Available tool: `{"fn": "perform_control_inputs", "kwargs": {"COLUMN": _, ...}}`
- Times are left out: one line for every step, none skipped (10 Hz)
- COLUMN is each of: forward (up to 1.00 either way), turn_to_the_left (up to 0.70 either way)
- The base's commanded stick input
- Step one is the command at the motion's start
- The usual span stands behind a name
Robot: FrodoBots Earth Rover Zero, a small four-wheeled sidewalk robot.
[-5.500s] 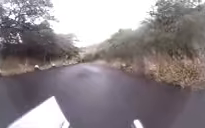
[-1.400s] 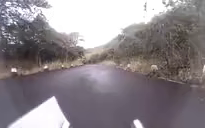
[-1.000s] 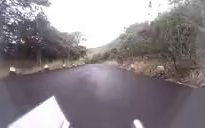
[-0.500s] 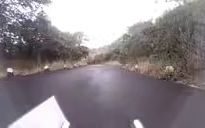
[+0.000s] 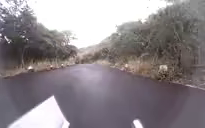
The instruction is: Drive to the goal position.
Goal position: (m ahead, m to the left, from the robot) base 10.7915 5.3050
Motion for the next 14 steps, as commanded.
{"fn": "perform_control_inputs", "kwargs": {"forward": 1.0, "turn_to_the_left": -0.32}}
{"fn": "perform_control_inputs", "kwargs": {"forward": 1.0, "turn_to_the_left": -0.21}}
{"fn": "perform_control_inputs", "kwargs": {"forward": 1.0, "turn_to_the_left": -0.1}}
{"fn": "perform_control_inputs", "kwargs": {"forward": 1.0, "turn_to_the_left": 0.0}}
{"fn": "perform_control_inputs", "kwargs": {"forward": 1.0, "turn_to_the_left": 0.0}}
{"fn": "perform_control_inputs", "kwargs": {"forward": 1.0, "turn_to_the_left": 0.0}}
{"fn": "perform_control_inputs", "kwargs": {"forward": 1.0, "turn_to_the_left": 0.0}}
{"fn": "perform_control_inputs", "kwargs": {"forward": 1.0, "turn_to_the_left": 0.0}}
{"fn": "perform_control_inputs", "kwargs": {"forward": 1.0, "turn_to_the_left": 0.0}}
{"fn": "perform_control_inputs", "kwargs": {"forward": 1.0, "turn_to_the_left": 0.0}}
{"fn": "perform_control_inputs", "kwargs": {"forward": 1.0, "turn_to_the_left": 0.0}}
{"fn": "perform_control_inputs", "kwargs": {"forward": 1.0, "turn_to_the_left": 0.0}}
{"fn": "perform_control_inputs", "kwargs": {"forward": 1.0, "turn_to_the_left": 0.0}}
{"fn": "perform_control_inputs", "kwargs": {"forward": 1.0, "turn_to_the_left": 0.0}}
